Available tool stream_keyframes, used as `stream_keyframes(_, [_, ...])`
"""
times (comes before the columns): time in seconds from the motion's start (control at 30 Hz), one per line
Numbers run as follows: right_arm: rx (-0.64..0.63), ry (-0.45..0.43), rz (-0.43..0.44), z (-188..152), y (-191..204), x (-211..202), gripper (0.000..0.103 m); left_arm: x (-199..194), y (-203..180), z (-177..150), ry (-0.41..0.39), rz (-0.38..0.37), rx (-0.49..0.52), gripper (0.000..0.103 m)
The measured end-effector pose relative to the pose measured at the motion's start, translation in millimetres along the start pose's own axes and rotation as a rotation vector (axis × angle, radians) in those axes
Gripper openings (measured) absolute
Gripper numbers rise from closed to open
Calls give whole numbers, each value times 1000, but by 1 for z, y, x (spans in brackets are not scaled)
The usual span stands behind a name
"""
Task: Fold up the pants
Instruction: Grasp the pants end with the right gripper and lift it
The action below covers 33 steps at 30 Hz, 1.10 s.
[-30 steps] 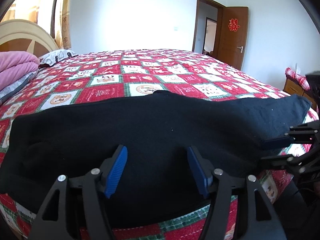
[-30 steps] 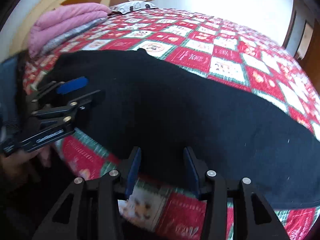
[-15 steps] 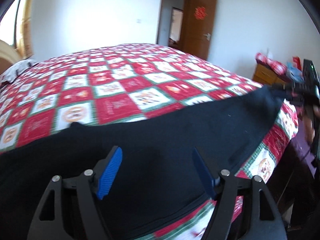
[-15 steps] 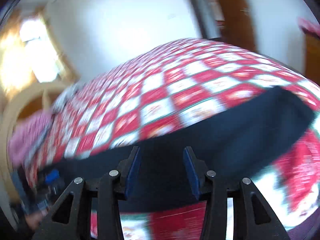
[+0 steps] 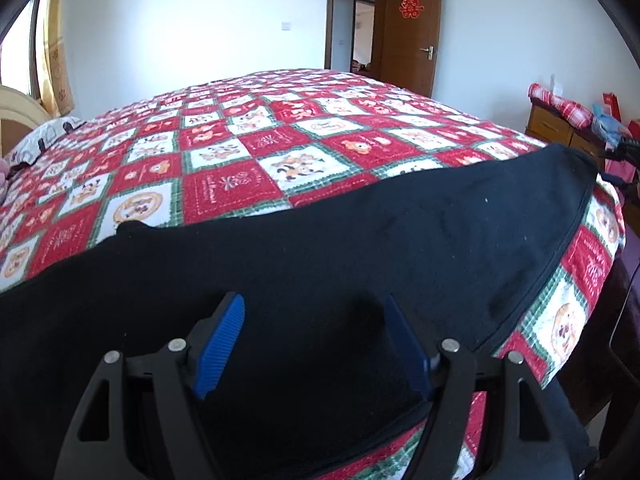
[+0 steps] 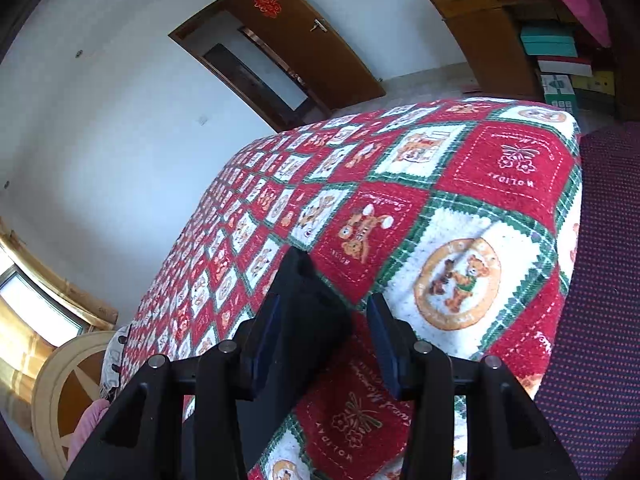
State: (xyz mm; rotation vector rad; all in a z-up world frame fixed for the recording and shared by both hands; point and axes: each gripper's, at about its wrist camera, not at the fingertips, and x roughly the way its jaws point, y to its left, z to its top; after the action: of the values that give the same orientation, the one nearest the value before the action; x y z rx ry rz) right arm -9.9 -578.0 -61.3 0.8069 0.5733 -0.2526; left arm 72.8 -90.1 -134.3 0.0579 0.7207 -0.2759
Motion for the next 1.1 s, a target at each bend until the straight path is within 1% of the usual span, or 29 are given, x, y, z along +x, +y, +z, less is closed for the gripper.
stream_keyframes(0.1, [9,37,22,-3,-1,6,46,0,0,-2,-6,2,9,76])
stream_keyframes(0.2, [26,64,38,-11,-1,23,46,0,-1,-3,-13,1,12,77])
stream_keyframes(0.3, [26,51,60,-13,-3,29,46,0,-1,-4,-19,-1,10,78])
stream_keyframes(0.37, [32,48,92,-12,-5,30,46,0,-1,-4,-22,-2,10,79])
stream_keyframes(0.5, [41,23,126,-15,-9,36,46,0,-2,-5,-25,-2,13,82])
stream_keyframes(0.57, [37,10,133,-16,-10,36,42,0,-3,-5,-27,0,13,82])
stream_keyframes(0.6, [35,7,133,-16,-10,35,33,0,-2,-5,-27,-1,13,82])
stream_keyframes(0.63, [39,3,136,-17,-12,32,22,0,-2,-5,-28,-3,12,82])
stream_keyframes(0.67, [52,-4,142,-17,-16,32,16,0,-3,-6,-30,-4,11,82])
stream_keyframes(0.7, [64,-7,148,-17,-19,32,12,0,-2,-6,-32,-6,9,82])
stream_keyframes(0.77, [72,-13,174,-17,-19,28,12,-1,-3,-7,-38,-9,10,82])
stream_keyframes(0.83, [54,-27,183,-18,-13,25,11,-1,-2,-8,-40,-10,9,82])
stream_keyframes(0.97, [-24,-48,195,-23,6,17,11,-3,0,-7,-43,-17,-6,82])
stream_keyframes(1.1, [-125,-65,199,-31,32,12,10,-9,6,-6,-43,-31,-52,82])
